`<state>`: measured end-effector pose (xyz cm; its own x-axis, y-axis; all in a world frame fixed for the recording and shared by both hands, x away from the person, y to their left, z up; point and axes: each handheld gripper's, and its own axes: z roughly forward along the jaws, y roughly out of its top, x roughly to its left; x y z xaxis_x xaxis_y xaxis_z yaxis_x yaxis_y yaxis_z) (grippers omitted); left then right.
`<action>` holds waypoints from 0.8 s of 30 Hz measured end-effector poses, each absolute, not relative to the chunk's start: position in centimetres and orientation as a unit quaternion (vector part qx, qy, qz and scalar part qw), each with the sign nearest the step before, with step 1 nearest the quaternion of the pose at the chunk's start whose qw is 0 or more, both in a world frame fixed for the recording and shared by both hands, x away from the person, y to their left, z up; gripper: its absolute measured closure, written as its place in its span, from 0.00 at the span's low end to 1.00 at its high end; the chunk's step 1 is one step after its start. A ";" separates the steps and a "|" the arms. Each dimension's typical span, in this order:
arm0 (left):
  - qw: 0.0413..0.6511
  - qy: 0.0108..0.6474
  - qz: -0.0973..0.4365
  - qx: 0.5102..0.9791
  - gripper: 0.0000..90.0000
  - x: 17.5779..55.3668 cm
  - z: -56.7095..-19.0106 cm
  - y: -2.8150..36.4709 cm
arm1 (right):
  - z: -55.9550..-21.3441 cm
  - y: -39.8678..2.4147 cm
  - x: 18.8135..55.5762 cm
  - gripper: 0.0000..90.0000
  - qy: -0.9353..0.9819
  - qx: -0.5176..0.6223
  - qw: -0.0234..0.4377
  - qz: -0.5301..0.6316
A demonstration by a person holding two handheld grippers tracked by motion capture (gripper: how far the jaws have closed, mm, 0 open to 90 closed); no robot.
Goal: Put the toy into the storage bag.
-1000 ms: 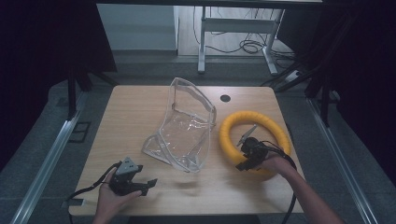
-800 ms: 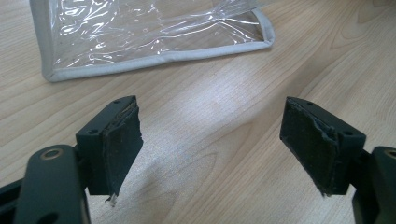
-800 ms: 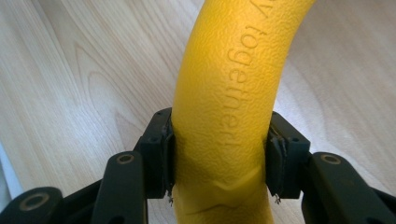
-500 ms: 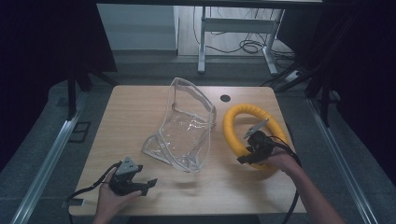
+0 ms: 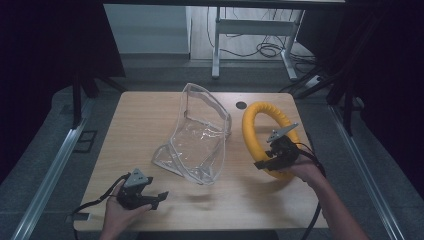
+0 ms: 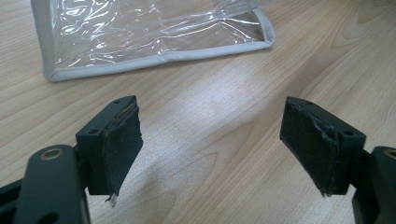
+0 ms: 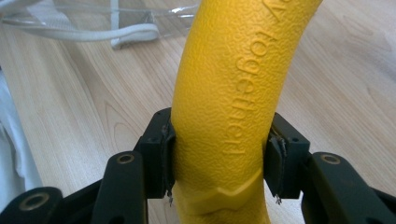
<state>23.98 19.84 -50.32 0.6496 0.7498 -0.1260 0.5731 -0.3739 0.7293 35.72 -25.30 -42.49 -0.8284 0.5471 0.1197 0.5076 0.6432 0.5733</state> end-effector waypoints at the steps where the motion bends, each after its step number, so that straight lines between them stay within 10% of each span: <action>1: 0.388 0.403 0.114 0.821 0.23 24.0 -50.3 19.8 | -42.4 -25.4 35.8 0.57 0.905 0.290 0.034 0.309; 24: 0.387 0.403 0.114 0.821 0.23 24.0 -50.3 19.8 | -40.8 -26.0 35.5 0.57 0.883 0.298 0.062 0.357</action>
<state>23.98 19.82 -50.34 0.6490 0.7506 -0.1245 0.5739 -0.3755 0.7278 35.50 -25.96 -40.78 -0.8147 0.5708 0.1022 0.4816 0.5680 0.6674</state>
